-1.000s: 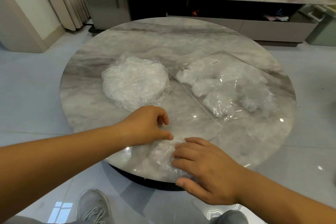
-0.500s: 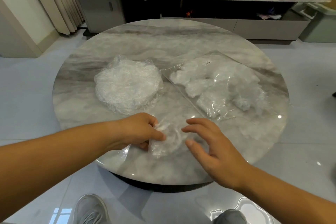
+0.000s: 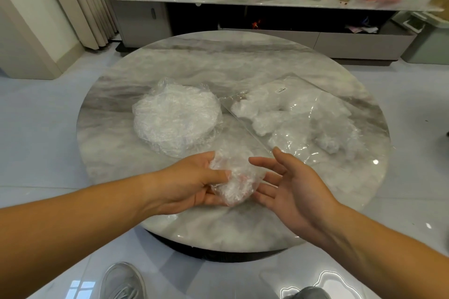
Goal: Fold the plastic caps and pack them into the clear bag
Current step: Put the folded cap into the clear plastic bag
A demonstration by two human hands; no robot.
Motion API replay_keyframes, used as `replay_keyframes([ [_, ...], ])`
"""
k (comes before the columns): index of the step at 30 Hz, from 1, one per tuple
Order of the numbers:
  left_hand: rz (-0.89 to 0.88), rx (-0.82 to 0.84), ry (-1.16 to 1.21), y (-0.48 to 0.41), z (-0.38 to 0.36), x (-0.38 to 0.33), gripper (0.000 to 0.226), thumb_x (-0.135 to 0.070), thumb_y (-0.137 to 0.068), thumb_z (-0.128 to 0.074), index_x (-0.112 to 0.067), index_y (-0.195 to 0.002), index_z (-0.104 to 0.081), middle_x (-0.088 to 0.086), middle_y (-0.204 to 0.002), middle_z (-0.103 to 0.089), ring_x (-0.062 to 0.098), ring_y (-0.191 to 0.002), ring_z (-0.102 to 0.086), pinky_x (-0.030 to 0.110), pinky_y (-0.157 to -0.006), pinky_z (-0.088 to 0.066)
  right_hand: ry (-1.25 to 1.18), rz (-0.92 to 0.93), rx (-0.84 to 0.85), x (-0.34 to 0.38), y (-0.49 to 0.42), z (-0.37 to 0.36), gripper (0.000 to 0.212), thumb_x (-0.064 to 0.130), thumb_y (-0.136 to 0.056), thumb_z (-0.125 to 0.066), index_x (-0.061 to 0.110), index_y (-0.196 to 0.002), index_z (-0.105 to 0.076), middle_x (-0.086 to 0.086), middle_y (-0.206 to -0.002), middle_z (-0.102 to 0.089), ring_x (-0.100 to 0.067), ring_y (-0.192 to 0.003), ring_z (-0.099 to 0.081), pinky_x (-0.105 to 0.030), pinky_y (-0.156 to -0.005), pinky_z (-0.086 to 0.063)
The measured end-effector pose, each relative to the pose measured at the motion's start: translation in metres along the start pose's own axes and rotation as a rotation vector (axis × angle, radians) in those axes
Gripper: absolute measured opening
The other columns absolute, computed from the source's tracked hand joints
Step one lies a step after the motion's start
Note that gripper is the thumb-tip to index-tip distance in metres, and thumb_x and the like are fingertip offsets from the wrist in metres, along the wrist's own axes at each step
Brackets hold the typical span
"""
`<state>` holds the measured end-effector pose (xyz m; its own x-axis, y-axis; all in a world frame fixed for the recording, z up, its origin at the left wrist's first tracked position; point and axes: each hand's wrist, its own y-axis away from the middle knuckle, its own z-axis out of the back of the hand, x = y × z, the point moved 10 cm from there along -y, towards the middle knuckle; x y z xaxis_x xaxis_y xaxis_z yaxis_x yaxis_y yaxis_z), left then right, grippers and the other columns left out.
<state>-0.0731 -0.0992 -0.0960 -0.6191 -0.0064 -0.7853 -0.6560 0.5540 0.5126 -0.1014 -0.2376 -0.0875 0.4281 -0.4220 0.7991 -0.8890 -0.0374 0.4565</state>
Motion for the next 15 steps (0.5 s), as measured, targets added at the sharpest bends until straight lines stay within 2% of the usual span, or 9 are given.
replay_keyframes([
  [2, 0.027, 0.021, -0.009, 0.001, -0.002, 0.003, 0.04, 0.0, -0.096, -0.058, -0.011, -0.134, -0.057, 0.016, -0.127, -0.068, 0.035, -0.117, -0.066, 0.05, -0.096, -0.055, 0.047, 0.039, 0.003, 0.002, -0.002, 0.002, 0.049, 0.041, -0.103, -0.047, 0.0, -0.11, -0.073, -0.016, -0.112, -0.075, -0.03, -0.107, -0.072, -0.041, -0.093, -0.052],
  [5, 0.118, 0.052, 0.009, 0.003, -0.007, 0.013, 0.041, 0.006, -0.098, -0.05, -0.012, -0.134, -0.057, 0.019, -0.124, -0.069, 0.039, -0.113, -0.067, 0.048, -0.094, -0.056, 0.341, 0.219, -0.015, 0.016, -0.002, 0.003, 0.042, 0.038, -0.106, -0.042, 0.016, -0.106, -0.079, 0.002, -0.114, -0.076, -0.016, -0.111, -0.069, -0.04, -0.102, -0.051],
  [7, 0.179, 0.067, 0.048, 0.004, -0.009, 0.019, 0.04, 0.006, -0.099, -0.044, -0.011, -0.134, -0.056, 0.022, -0.122, -0.069, 0.04, -0.113, -0.067, 0.046, -0.094, -0.056, 0.607, 0.404, 0.048, 0.026, 0.005, -0.006, 0.038, 0.043, -0.107, -0.041, 0.029, -0.118, -0.074, 0.015, -0.125, -0.07, -0.002, -0.121, -0.061, -0.034, -0.111, -0.044],
  [9, 0.243, 0.087, 0.131, 0.005, -0.011, 0.023, 0.039, 0.004, -0.099, -0.041, -0.006, -0.135, -0.055, 0.025, -0.124, -0.067, 0.043, -0.114, -0.065, 0.046, -0.094, -0.056, 0.944, 0.641, 0.163, 0.03, 0.017, -0.021, 0.048, 0.055, -0.104, -0.036, 0.029, -0.131, -0.066, 0.018, -0.138, -0.061, 0.004, -0.133, -0.048, -0.025, -0.115, -0.036],
  [11, 0.289, 0.097, 0.216, 0.006, -0.01, 0.026, 0.04, 0.002, -0.097, -0.039, 0.0, -0.134, -0.053, 0.03, -0.126, -0.063, 0.045, -0.115, -0.064, 0.048, -0.094, -0.056, 1.248, 0.889, 0.277, 0.026, 0.032, -0.036, 0.055, 0.054, -0.106, -0.032, 0.02, -0.137, -0.062, 0.008, -0.145, -0.057, -0.002, -0.137, -0.045, -0.025, -0.114, -0.035],
  [13, 0.295, 0.106, 0.265, 0.007, -0.008, 0.023, 0.043, 0.0, -0.094, -0.036, 0.005, -0.132, -0.054, 0.032, -0.128, -0.061, 0.045, -0.115, -0.064, 0.049, -0.094, -0.055, 1.399, 1.102, 0.359, 0.022, 0.047, -0.045, 0.051, 0.045, -0.108, -0.033, 0.012, -0.136, -0.061, -0.001, -0.143, -0.058, -0.014, -0.134, -0.05, -0.031, -0.11, -0.039],
  [15, 0.292, 0.141, 0.28, 0.009, -0.009, 0.02, 0.049, -0.007, -0.091, -0.035, 0.007, -0.134, -0.052, 0.031, -0.13, -0.06, 0.044, -0.114, -0.064, 0.05, -0.099, -0.052, 1.476, 1.18, 0.426, 0.018, 0.053, -0.051, 0.047, 0.042, -0.107, -0.035, 0.011, -0.134, -0.057, -0.005, -0.14, -0.058, -0.022, -0.131, -0.053, -0.038, -0.105, -0.044],
])
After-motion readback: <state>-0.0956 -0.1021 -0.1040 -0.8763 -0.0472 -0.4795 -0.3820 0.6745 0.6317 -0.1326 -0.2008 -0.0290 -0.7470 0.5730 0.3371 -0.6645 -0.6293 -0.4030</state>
